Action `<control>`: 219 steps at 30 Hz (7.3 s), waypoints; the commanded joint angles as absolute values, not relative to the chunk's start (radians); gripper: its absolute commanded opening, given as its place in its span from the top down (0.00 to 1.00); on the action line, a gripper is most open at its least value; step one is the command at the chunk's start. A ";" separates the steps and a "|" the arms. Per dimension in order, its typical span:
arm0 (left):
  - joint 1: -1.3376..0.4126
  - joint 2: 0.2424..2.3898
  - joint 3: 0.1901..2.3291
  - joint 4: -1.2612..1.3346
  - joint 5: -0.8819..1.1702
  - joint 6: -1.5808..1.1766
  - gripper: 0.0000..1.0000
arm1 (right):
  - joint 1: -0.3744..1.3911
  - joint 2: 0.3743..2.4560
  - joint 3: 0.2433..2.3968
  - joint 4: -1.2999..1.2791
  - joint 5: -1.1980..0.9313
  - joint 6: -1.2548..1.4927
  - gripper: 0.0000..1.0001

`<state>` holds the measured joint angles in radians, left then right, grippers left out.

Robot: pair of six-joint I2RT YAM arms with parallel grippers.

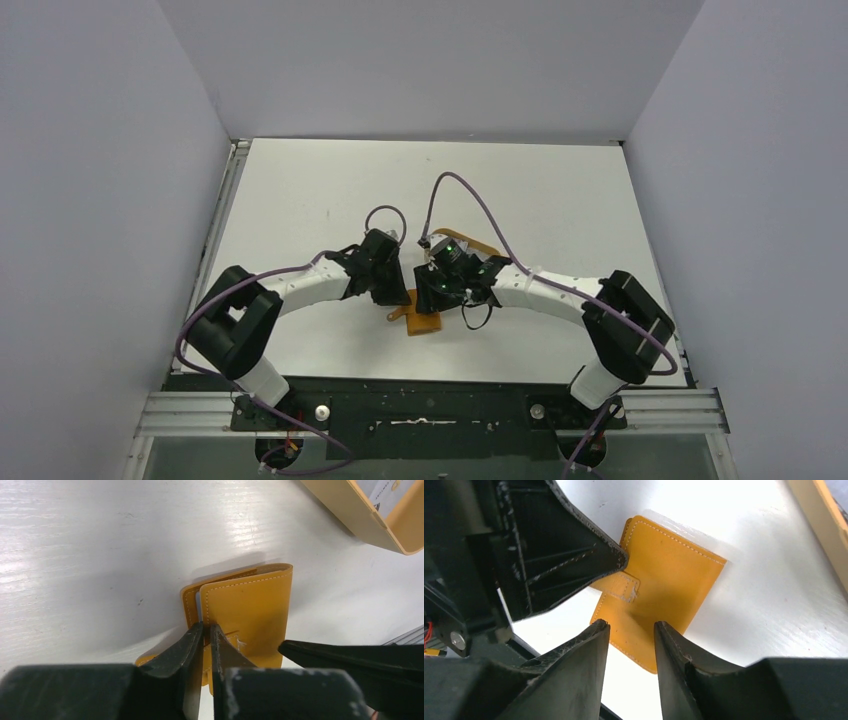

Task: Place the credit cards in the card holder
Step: Close the card holder at the center of the board.

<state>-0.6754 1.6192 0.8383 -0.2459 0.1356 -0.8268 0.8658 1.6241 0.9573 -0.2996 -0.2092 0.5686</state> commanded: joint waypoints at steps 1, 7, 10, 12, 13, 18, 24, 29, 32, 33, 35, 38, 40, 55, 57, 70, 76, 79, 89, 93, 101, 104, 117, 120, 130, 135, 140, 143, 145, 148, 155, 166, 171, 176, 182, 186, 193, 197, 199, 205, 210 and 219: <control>-0.681 1.645 0.805 -0.283 0.095 -0.790 0.97 | 0.861 1.530 0.935 -0.280 -0.168 0.593 0.59; -0.681 1.642 0.775 -0.269 0.088 -0.791 1.00 | 0.789 1.484 0.854 -0.221 -0.216 0.656 0.49; -0.681 1.634 0.762 -0.267 0.078 -0.789 1.00 | 0.751 1.474 0.806 -0.170 -0.262 0.693 0.44; -0.680 1.627 0.752 -0.271 0.068 -0.788 1.00 | 0.735 1.473 0.783 -0.142 -0.293 0.711 0.42; -0.680 1.623 0.747 -0.271 0.064 -0.788 1.00 | 0.731 1.474 0.773 -0.125 -0.301 0.719 0.41; -0.679 1.612 0.723 -0.271 0.051 -0.791 1.00 | 0.708 1.488 0.737 -0.048 -0.358 0.755 0.39; -0.679 1.601 0.692 -0.273 0.028 -0.799 1.00 | 0.698 1.525 0.710 0.033 -0.410 0.787 0.39; -0.674 1.552 0.671 -0.275 0.023 -0.819 1.00 | 0.697 1.544 0.705 0.029 -0.395 0.775 0.40; -0.669 1.484 0.676 -0.303 0.008 -0.828 1.00 | 0.714 1.577 0.748 -0.061 -0.349 0.717 0.43; -0.669 1.461 0.681 -0.316 0.008 -0.827 0.99 | 0.725 1.589 0.764 -0.090 -0.329 0.701 0.43; -0.666 1.422 0.697 -0.339 0.008 -0.821 0.79 | 0.753 1.612 0.800 -0.146 -0.275 0.671 0.44; -0.666 1.373 0.717 -0.357 0.008 -0.810 0.52 | 0.806 1.640 0.852 -0.232 -0.196 0.646 0.44; -0.667 1.360 0.724 -0.355 0.008 -0.804 0.41 | 0.834 1.652 0.881 -0.274 -0.147 0.633 0.42; -0.681 1.502 0.778 -0.256 0.092 -0.815 0.27 | 0.881 1.684 0.915 -0.333 -0.057 0.617 0.39; -0.686 1.514 0.778 -0.240 0.109 -0.815 0.28 | 0.882 1.692 0.921 -0.336 -0.054 0.617 0.39; -0.700 1.634 0.795 -0.307 0.048 -0.809 0.83 | 0.878 1.619 0.908 -0.314 -0.089 0.621 0.37; -0.692 1.642 0.768 -0.303 0.015 -0.820 1.00 | 0.820 1.555 0.859 -0.245 -0.201 0.667 0.36; -0.692 1.645 0.757 -0.296 0.008 -0.820 1.00 | 0.778 1.543 0.821 -0.189 -0.271 0.710 0.36; -0.692 1.670 0.715 -0.253 0.008 -0.852 1.00 | 0.713 1.587 0.705 0.052 -0.464 0.894 0.37; -0.692 1.672 0.693 -0.234 -0.015 -0.868 1.00 | 0.706 1.597 0.637 0.157 -0.492 0.969 0.37; -0.692 1.682 0.648 -0.194 -0.012 -0.905 1.00 | 0.712 1.573 0.520 0.271 -0.474 1.079 0.39; -0.691 1.697 0.634 -0.169 -0.001 -0.921 1.00 | 0.715 1.563 0.471 0.327 -0.458 1.124 0.41; -0.692 1.715 0.596 -0.121 0.000 -0.958 1.00 | 0.744 1.631 0.460 0.436 -0.436 1.202 0.54; -0.692 1.715 0.587 -0.114 0.000 -0.964 1.00 | 0.749 1.635 0.463 0.438 -0.410 1.216 0.54; -0.692 1.697 0.570 -0.100 0.000 -0.966 1.00 | 0.771 1.624 0.477 0.433 -0.308 1.241 0.86; -0.688 1.604 0.576 -0.166 0.018 -0.966 1.00 | 0.802 1.533 0.556 0.287 -0.269 1.119 1.00; -0.659 1.339 0.691 -0.423 -0.046 -0.931 0.53 | 0.823 1.343 0.710 -0.080 -0.195 0.909 1.00; -0.651 1.149 0.787 -0.577 -0.128 -0.895 0.35 | 0.824 1.259 0.794 -0.252 -0.165 0.788 1.00; -0.646 1.047 0.864 -0.664 -0.187 -0.863 0.29 | 0.824 1.213 0.852 -0.346 -0.142 0.685 1.00; -0.634 0.937 0.965 -0.746 -0.287 -0.815 0.26 | 0.852 1.188 0.978 -0.497 -0.020 0.468 1.00; -0.620 0.850 1.106 -0.623 -0.344 -0.691 0.15 | 0.996 1.138 1.103 -0.399 0.656 -0.200 1.00; -0.604 0.848 1.145 -0.245 -0.046 -0.713 0.06 | 1.203 1.129 0.803 0.687 0.909 -1.355 1.00; -0.604 0.846 1.103 -0.058 0.125 -0.772 0.03 | 1.275 1.142 0.718 0.889 0.887 -1.573 1.00; -0.606 0.841 1.071 -0.024 0.196 -0.836 0.03 | 1.326 1.165 0.679 1.022 0.882 -1.712 1.00; -0.614 0.849 1.068 -0.091 0.206 -0.893 0.03 | 1.355 1.235 0.685 1.159 0.868 -1.824 1.00; -0.628 0.895 1.116 -0.175 0.240 -0.895 0.03 | 1.356 1.284 0.715 1.196 0.880 -1.842 1.00; -0.689 0.948 1.113 -0.194 0.264 -0.897 0.03 | 1.359 1.352 0.762 1.256 0.911 -1.885 1.00; -0.705 0.972 1.113 -0.202 0.252 -0.913 0.03 | 1.361 1.359 0.768 1.259 0.914 -1.884 1.00; -0.706 0.977 1.109 -0.201 0.240 -0.932 0.03 | 1.361 1.360 0.770 1.258 0.917 -1.884 1.00; -0.703 0.998 1.097 -0.157 0.206 -1.020 0.21 | 1.368 1.354 0.766 1.263 0.920 -1.889 1.00; -0.700 1.036 1.126 -0.113 0.228 -1.064 0.39 | 1.375 1.356 0.767 1.267 0.922 -1.895 1.00; -0.699 1.060 1.127 -0.053 0.265 -1.075 1.00 | 1.405 1.359 0.769 1.304 0.954 -1.914 1.00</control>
